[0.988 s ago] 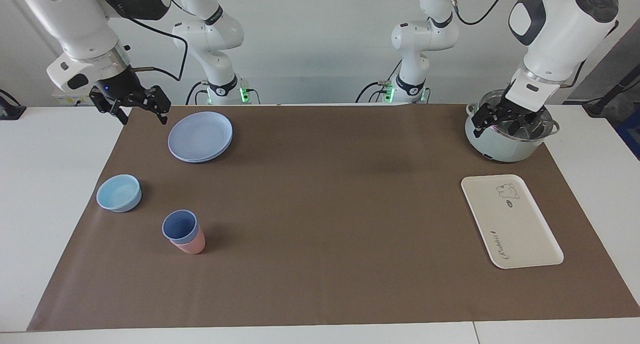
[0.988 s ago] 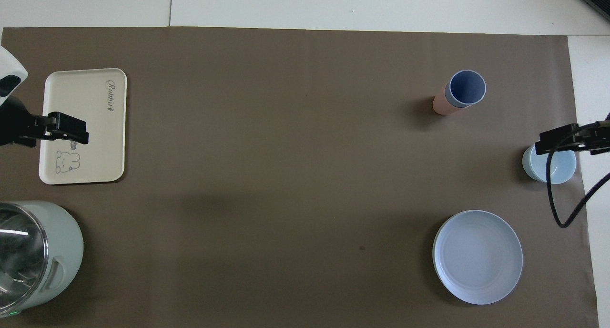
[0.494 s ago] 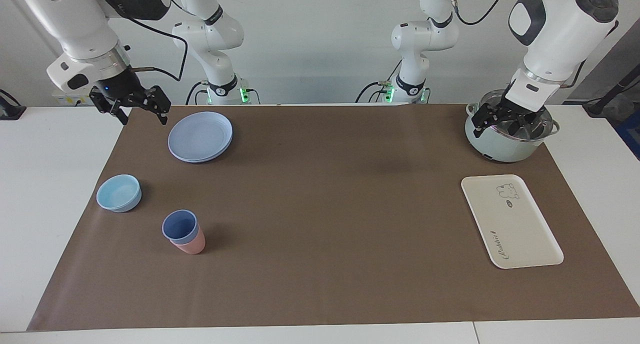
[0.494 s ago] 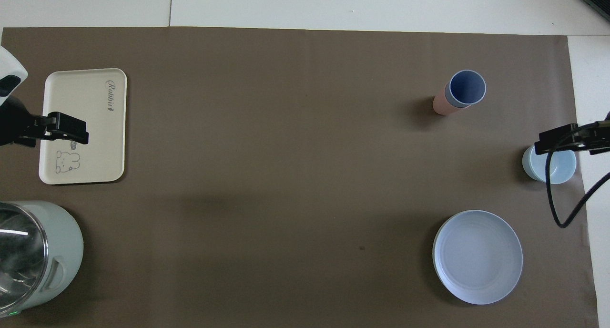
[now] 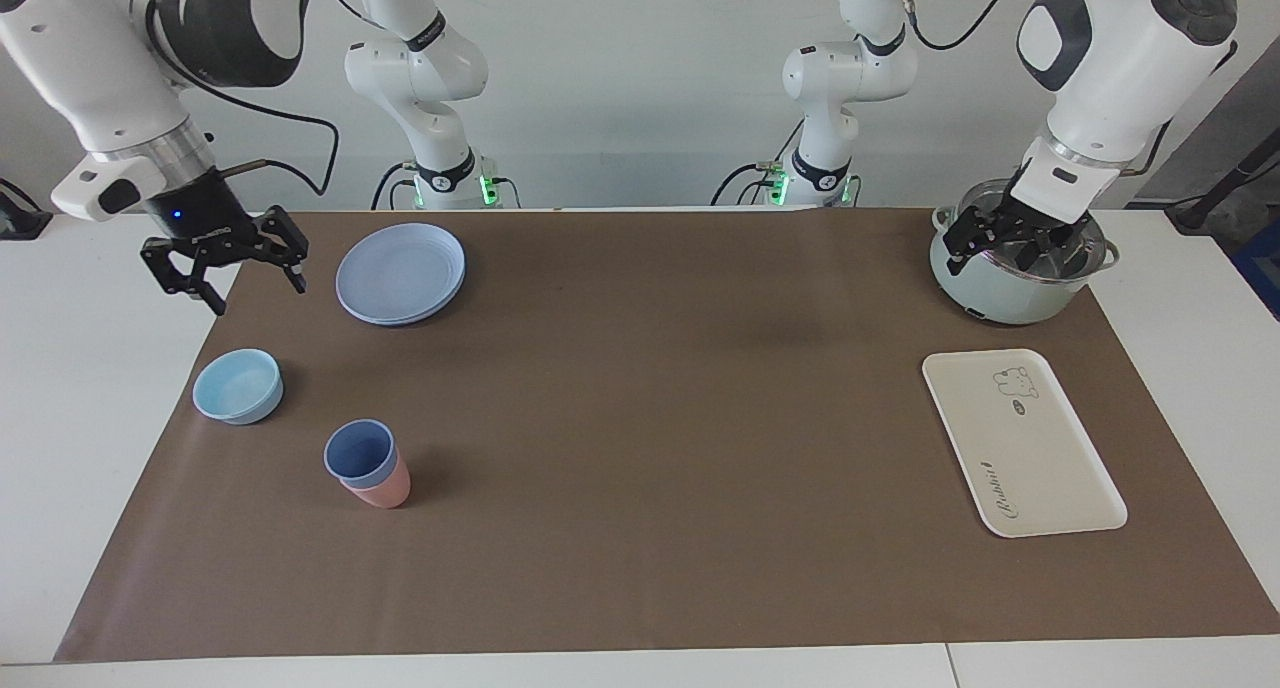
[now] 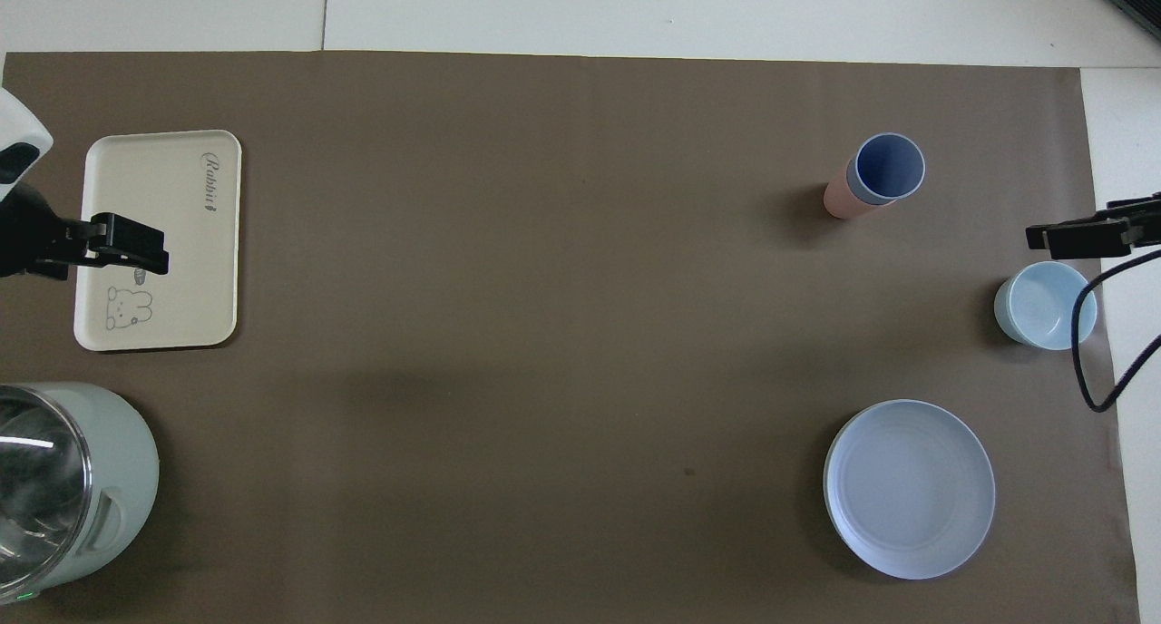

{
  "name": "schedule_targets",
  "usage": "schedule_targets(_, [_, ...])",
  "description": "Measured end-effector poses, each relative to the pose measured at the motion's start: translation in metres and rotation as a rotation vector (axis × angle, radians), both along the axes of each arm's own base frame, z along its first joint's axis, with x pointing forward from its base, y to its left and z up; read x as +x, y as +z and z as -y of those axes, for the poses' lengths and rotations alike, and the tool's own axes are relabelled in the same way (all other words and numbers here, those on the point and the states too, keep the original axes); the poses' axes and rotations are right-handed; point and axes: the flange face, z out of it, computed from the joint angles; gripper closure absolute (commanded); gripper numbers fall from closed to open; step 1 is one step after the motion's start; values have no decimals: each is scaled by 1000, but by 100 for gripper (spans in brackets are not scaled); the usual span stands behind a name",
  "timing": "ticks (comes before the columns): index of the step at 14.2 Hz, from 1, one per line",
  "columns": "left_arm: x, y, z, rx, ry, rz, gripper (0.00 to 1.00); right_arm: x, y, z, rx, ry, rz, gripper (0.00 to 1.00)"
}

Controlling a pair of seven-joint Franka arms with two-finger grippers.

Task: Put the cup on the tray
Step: 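Reach the right gripper toward the nested pink and blue cups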

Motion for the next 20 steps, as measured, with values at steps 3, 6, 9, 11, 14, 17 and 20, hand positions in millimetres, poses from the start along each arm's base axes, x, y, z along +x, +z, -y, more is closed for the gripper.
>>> schedule_targets(3, [0,0,0,0,0,0,0,8,-47,31,105,195,125,0])
schedule_targets(6, [0,0,0,0,0,0,0,25,-107,54,188,347,265,0])
schedule_targets(9, [0,0,0,0,0,0,0,38,-151,53,233,433,345,0])
schedule_targets(11, [0,0,0,0,0,0,0,44,-167,48,258,446,397,0])
schedule_targets(14, [0,0,0,0,0,0,0,47,-200,44,317,449,471,0])
schedule_targets(17, [0,0,0,0,0,0,0,49,-254,43,379,449,551,0])
schedule_targets(20, [0,0,0,0,0,0,0,51,-279,38,417,422,596,0])
